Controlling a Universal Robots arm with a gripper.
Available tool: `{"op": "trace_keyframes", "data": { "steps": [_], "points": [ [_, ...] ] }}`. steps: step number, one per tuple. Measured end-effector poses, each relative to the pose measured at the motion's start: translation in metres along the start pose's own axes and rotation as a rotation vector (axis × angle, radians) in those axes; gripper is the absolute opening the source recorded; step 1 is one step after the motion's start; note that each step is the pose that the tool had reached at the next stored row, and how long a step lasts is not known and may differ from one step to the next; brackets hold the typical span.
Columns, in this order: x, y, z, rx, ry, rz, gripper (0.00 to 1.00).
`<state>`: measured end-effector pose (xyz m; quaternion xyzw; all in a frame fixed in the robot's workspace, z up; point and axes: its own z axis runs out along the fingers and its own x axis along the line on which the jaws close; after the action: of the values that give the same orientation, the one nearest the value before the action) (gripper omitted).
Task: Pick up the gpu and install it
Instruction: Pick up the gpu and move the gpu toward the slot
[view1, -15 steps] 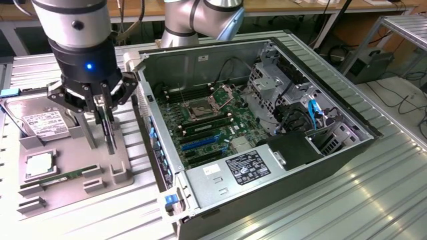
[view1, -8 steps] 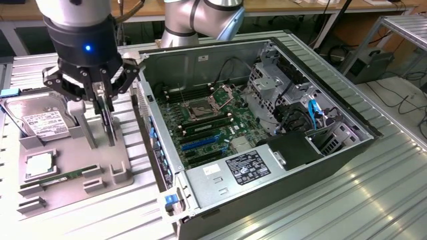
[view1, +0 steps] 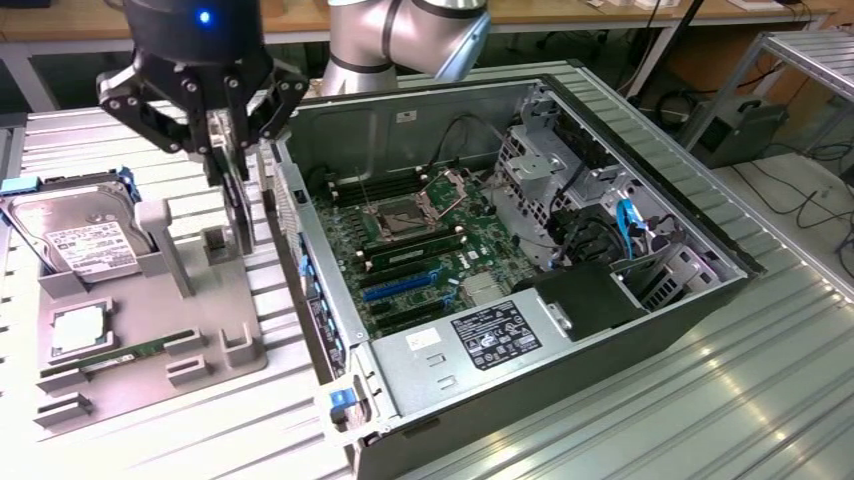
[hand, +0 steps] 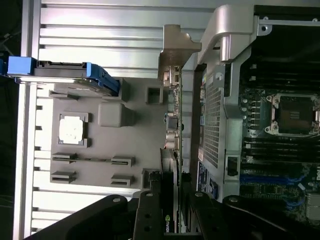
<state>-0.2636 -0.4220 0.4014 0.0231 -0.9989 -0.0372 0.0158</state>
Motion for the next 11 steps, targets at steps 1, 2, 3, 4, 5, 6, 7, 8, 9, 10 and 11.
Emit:
{"op": "trace_keyframes", "data": {
  "steps": [1,2,3,4,5,6,7,8,9,10,11],
  "points": [
    [-0.003,-0.0009,-0.0049,-0.0035,-0.0002,-0.001,0.26],
    [-0.005,-0.0018,-0.0095,-0.0072,-0.0003,-0.002,0.26],
    [-0.008,-0.0025,-0.0143,-0.0115,-0.0003,-0.002,0.26],
    [-0.011,-0.0031,-0.0184,-0.0154,-0.0004,-0.003,0.26],
    [-0.014,-0.0038,-0.0235,-0.0210,-0.0005,-0.004,0.26],
    [-0.018,-0.0044,-0.0281,-0.0265,-0.0004,-0.004,0.26],
    [-0.022,-0.0048,-0.0317,-0.0306,-0.0004,-0.005,0.26],
    [-0.027,-0.0051,-0.0348,-0.0330,0.0001,-0.005,0.26],
    [-0.032,-0.0055,-0.0373,-0.0341,0.0006,-0.005,0.26],
    [-0.037,-0.0060,-0.0386,-0.0346,0.0011,-0.005,0.26],
    [-0.042,-0.0065,-0.0394,-0.0346,0.0021,-0.005,0.26]
  ]
}}
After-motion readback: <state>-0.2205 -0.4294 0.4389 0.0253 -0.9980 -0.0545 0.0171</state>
